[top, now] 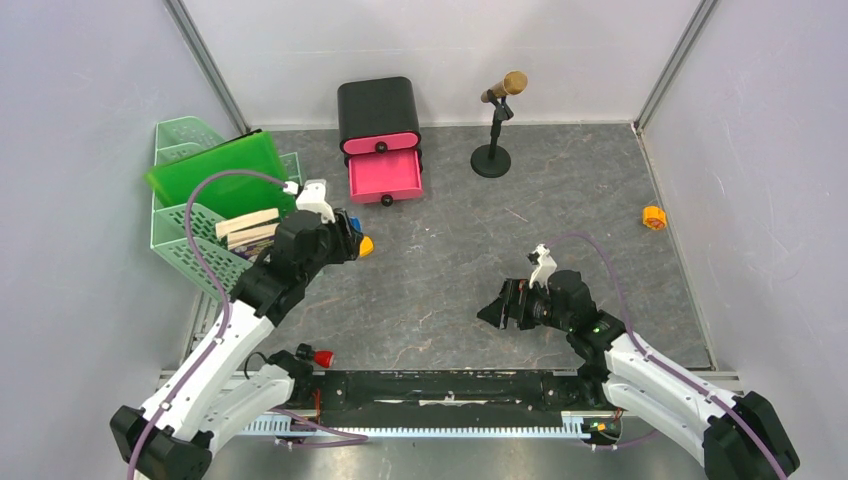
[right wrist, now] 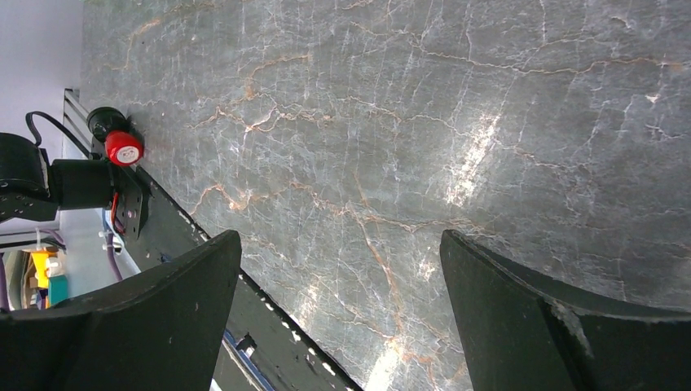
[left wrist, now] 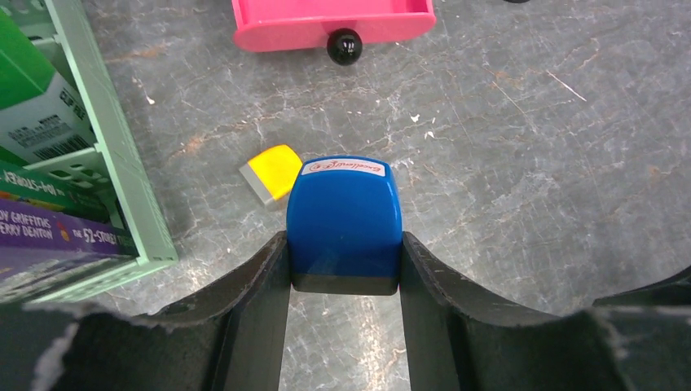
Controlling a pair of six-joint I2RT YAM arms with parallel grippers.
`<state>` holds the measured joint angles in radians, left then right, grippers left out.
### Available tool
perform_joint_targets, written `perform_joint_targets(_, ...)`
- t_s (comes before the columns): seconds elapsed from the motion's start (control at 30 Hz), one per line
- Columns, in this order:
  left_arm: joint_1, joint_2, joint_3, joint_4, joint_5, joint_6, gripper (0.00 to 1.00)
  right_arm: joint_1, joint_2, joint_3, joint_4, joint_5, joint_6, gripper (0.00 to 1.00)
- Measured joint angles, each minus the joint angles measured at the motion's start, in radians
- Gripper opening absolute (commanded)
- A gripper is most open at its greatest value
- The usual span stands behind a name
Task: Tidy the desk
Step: Place the stationery in the drawer.
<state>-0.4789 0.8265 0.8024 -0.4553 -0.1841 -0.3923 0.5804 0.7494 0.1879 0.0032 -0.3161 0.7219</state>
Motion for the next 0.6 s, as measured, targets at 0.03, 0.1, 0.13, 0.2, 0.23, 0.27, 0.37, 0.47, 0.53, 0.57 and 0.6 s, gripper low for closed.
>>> perform_joint_targets(0.03, 0.0, 0.003, 0.0, 0.006, -0.006, 0.005, 0.04, 0.0, 0.0, -0.002, 0.0, 0.0, 0.0, 0.98)
perform_joint_targets(0.1, 0.0, 0.016, 0.0, 0.02, -0.021, 0.014, 0.03, 0.0, 0.0, -0.005, 0.002, 0.0, 0.0, 0.98)
perform_joint_targets(0.13, 0.0, 0.027, 0.0, 0.026, -0.028, 0.018, 0.03, 0.0, 0.001, -0.006, 0.003, -0.001, 0.0, 0.98)
perform_joint_targets(0.2, 0.0, 0.058, 0.0, 0.037, -0.047, 0.029, 0.03, 0.0, 0.003, -0.006, 0.004, -0.002, 0.0, 0.98)
perform_joint_targets(0.23, 0.0, 0.074, 0.001, 0.041, -0.052, 0.035, 0.02, 0.0, 0.007, -0.007, 0.005, -0.002, 0.0, 0.98)
perform_joint_targets(0.27, 0.0, 0.095, 0.003, 0.045, -0.059, 0.041, 0.02, 0.0, 0.01, -0.007, 0.005, -0.002, 0.0, 0.98)
perform_joint_targets(0.37, 0.0, 0.165, 0.022, 0.05, -0.077, 0.058, 0.02, 0.0, 0.021, -0.007, 0.005, -0.003, 0.0, 0.98)
perform_joint_targets(0.47, 0.0, 0.244, 0.066, 0.062, -0.098, 0.073, 0.02, 0.0, 0.031, -0.007, 0.01, -0.003, 0.0, 0.98)
perform_joint_targets(0.53, 0.0, 0.29, 0.096, 0.079, -0.109, 0.081, 0.02, 0.0, 0.037, -0.008, 0.014, -0.005, 0.0, 0.98)
perform_joint_targets(0.57, 0.0, 0.313, 0.111, 0.092, -0.117, 0.085, 0.02, 0.0, 0.04, -0.009, 0.019, -0.006, 0.0, 0.98)
perform_joint_targets(0.6, 0.002, 0.335, 0.127, 0.1, -0.125, 0.088, 0.02, 0.0, 0.043, -0.011, 0.02, -0.006, 0.0, 0.98)
